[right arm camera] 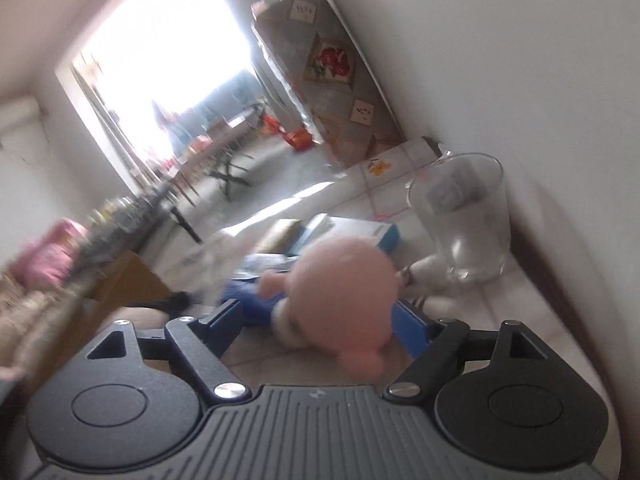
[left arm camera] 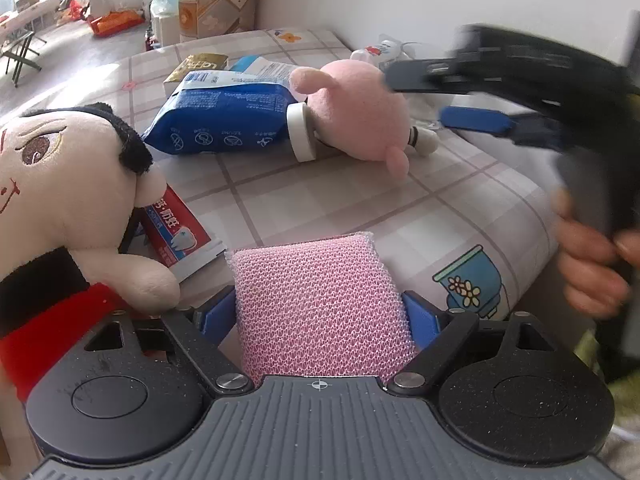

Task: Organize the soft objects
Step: 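Grasp and lift the pink plush pig with the right gripper while the left gripper holds the pad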

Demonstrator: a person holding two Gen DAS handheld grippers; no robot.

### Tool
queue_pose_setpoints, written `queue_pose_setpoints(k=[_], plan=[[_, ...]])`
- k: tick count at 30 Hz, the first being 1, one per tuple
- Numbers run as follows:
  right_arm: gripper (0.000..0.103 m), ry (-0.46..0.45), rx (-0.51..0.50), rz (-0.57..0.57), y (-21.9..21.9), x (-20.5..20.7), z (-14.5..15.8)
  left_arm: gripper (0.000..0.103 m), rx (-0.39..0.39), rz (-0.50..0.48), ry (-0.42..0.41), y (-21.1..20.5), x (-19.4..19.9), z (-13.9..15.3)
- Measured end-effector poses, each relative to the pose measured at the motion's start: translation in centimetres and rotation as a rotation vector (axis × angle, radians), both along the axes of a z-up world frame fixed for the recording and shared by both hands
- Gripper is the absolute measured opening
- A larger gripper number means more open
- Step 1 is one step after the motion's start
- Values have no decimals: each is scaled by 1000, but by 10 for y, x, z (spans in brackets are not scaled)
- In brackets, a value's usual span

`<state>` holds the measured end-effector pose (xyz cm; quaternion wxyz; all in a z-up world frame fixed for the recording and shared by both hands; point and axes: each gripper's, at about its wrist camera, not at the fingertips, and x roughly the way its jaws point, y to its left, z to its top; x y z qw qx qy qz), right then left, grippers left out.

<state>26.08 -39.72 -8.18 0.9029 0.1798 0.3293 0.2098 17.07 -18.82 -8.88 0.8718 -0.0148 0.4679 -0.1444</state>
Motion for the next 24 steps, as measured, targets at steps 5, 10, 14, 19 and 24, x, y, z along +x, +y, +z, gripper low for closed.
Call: queue_pose_setpoints(k=[5, 10, 14, 19, 24], plan=[[86, 7, -98, 39, 22, 25, -11, 86, -1, -16, -7, 1, 0, -1], [86, 7, -140, 56, 32, 36, -16, 85, -6, -23, -5, 3, 0, -1], [79, 23, -137, 58, 28, 40, -19, 85, -8, -26, -5, 4, -1, 0], [72, 16, -128, 66, 21, 32, -19, 85, -8, -30, -13, 4, -2, 0], [71, 13, -75, 48, 6, 17, -12, 84, -14, -35, -22, 5, -4, 2]])
